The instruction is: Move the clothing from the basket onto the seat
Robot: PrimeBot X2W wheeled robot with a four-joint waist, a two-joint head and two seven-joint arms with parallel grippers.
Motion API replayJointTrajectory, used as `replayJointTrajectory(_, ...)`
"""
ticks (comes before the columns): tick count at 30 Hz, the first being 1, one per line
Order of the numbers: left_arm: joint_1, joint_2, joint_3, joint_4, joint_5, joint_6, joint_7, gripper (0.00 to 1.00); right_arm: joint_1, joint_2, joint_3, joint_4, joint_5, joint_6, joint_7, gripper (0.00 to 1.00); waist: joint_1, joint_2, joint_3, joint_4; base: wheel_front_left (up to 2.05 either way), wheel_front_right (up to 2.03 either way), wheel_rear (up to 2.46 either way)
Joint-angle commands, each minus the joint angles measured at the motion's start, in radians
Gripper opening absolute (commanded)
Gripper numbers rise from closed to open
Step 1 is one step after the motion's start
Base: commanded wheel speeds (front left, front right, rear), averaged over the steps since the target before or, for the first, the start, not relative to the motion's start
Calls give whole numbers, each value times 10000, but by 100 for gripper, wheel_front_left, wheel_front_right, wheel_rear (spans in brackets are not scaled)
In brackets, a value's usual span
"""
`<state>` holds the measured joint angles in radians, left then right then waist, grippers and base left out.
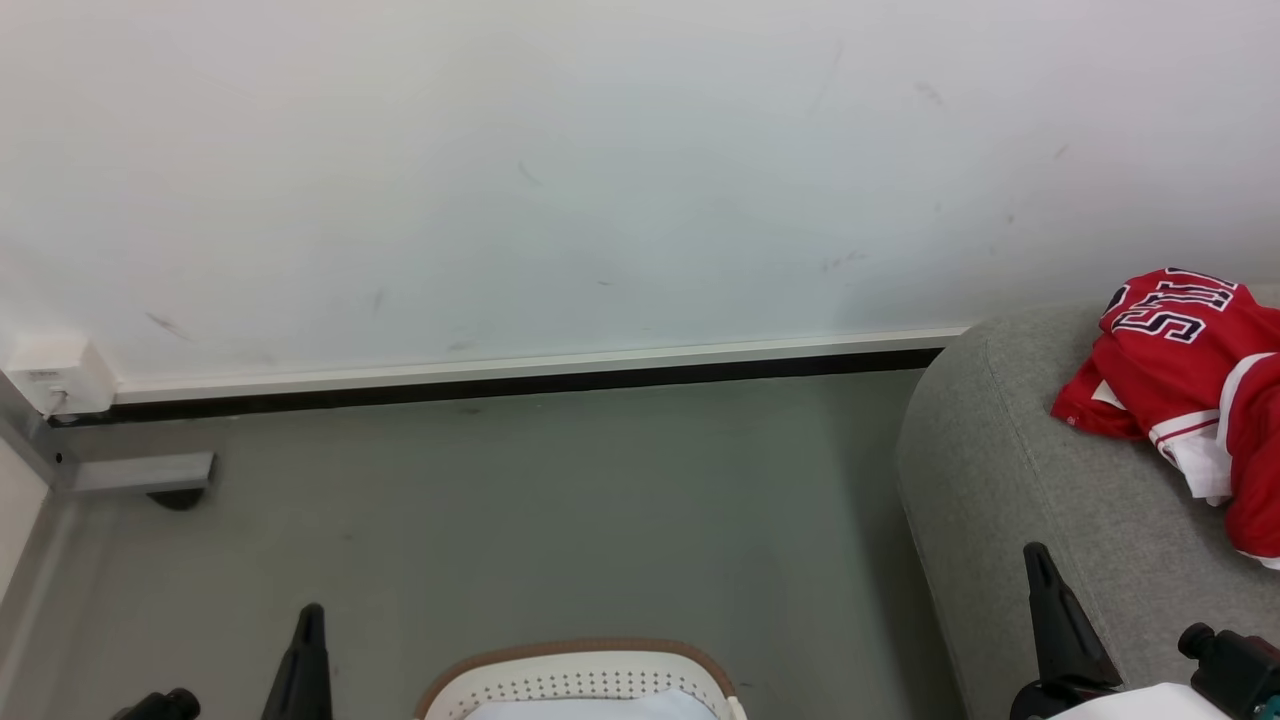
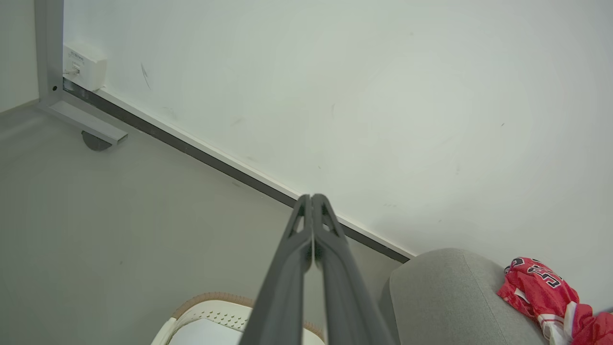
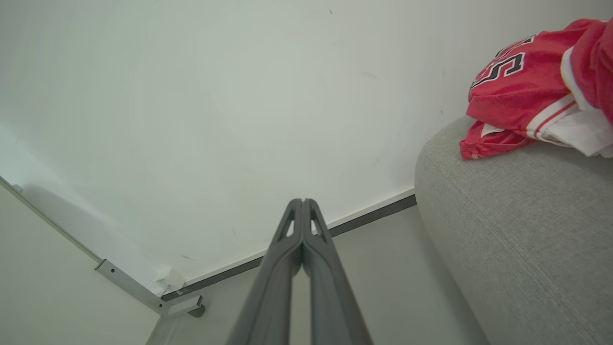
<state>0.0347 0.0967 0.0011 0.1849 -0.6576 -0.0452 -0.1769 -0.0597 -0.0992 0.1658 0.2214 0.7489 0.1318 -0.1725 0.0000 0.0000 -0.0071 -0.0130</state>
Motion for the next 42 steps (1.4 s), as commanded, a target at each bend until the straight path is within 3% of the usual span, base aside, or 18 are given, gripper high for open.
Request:
replayJointTrajectory(1, -268, 26, 103, -105, -340, -71, 71, 0, -241, -30, -118, -130, 286, -3, 69, 0, 0, 0, 1, 2, 0, 0, 0)
replayJointTrajectory(42, -894, -221, 636, 241, -4991, -480, 1514, 0, -399, 146, -1363, 43, 4618, -10, 1394, 0, 0, 0, 40, 51, 0, 0, 0)
